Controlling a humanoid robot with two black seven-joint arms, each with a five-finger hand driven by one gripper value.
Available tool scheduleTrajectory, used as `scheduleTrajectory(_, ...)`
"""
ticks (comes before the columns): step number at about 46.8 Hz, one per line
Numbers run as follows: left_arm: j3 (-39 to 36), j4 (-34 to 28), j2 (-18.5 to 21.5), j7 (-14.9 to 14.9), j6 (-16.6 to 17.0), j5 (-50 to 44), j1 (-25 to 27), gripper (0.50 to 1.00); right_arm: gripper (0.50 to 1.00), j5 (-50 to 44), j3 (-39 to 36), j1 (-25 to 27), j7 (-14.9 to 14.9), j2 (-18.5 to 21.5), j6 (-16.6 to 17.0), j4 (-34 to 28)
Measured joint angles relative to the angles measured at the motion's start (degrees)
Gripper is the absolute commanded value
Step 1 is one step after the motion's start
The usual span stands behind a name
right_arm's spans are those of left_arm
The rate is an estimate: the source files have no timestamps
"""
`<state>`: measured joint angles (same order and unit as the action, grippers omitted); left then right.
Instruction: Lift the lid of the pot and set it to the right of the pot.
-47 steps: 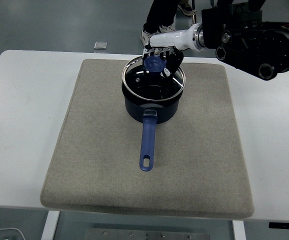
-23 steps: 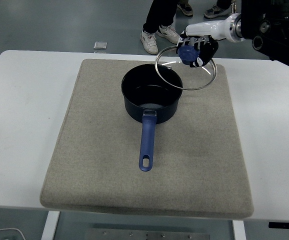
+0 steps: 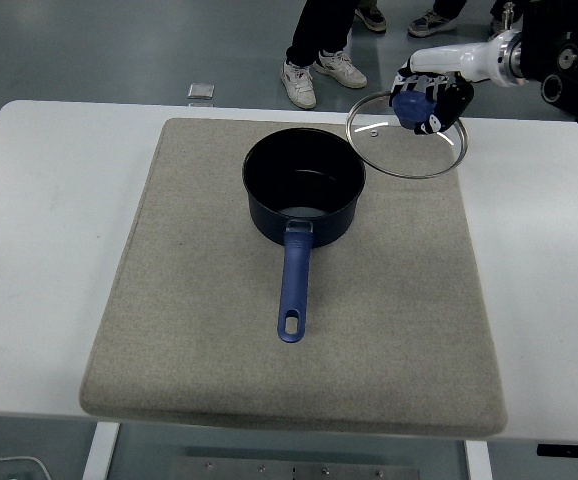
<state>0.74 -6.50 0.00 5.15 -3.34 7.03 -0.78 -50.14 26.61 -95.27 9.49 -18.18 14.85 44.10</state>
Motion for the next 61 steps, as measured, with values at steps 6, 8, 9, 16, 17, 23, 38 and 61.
scheduleTrajectory(6, 0.01, 0.0, 0.0, 0.0, 0.0, 0.0, -0.02, 1.0, 0.5, -0.04, 1.07, 0.07, 0.16, -0.52, -0.4, -0.1)
scheduleTrajectory(8, 0.0, 0.0, 0.0, 0.0, 0.0, 0.0, -0.02, 1.0, 0.5, -0.11, 1.35, 0.13, 0.2, -0.69, -0.57, -0.1)
scheduleTrajectory(9, 0.01, 0.0, 0.0, 0.0, 0.0, 0.0, -0.01, 1.0, 0.5, -0.12, 1.39, 0.23, 0.23, -0.71, -0.63, -0.1)
scheduleTrajectory(16, 0.0, 0.0, 0.0, 0.01, 0.0, 0.0, -0.01, 1.0, 0.5, -0.22, 1.41, 2.0, 0.25, -0.8, -1.24, -0.23)
scheduleTrajectory(17, 0.0, 0.0, 0.0, 0.02, 0.0, 0.0, -0.01, 1.0, 0.5, -0.22, 1.41, 2.17, 0.27, -0.82, -1.48, -0.29)
scheduleTrajectory(23, -0.01, 0.0, 0.0, 0.03, 0.0, 0.0, -0.01, 1.0, 0.5, -0.25, 1.5, 3.53, 0.27, -1.16, -2.46, -0.84)
scheduleTrajectory(38, -0.01, 0.0, 0.0, 0.01, 0.0, 0.0, -0.01, 1.0, 0.5, -0.49, 1.6, 7.91, 0.27, -0.71, -4.98, -1.04)
scheduleTrajectory(61, -0.01, 0.0, 0.0, 0.02, 0.0, 0.0, -0.01, 1.0, 0.678, -0.39, 1.39, 11.15, 0.26, -0.02, -6.85, -1.73)
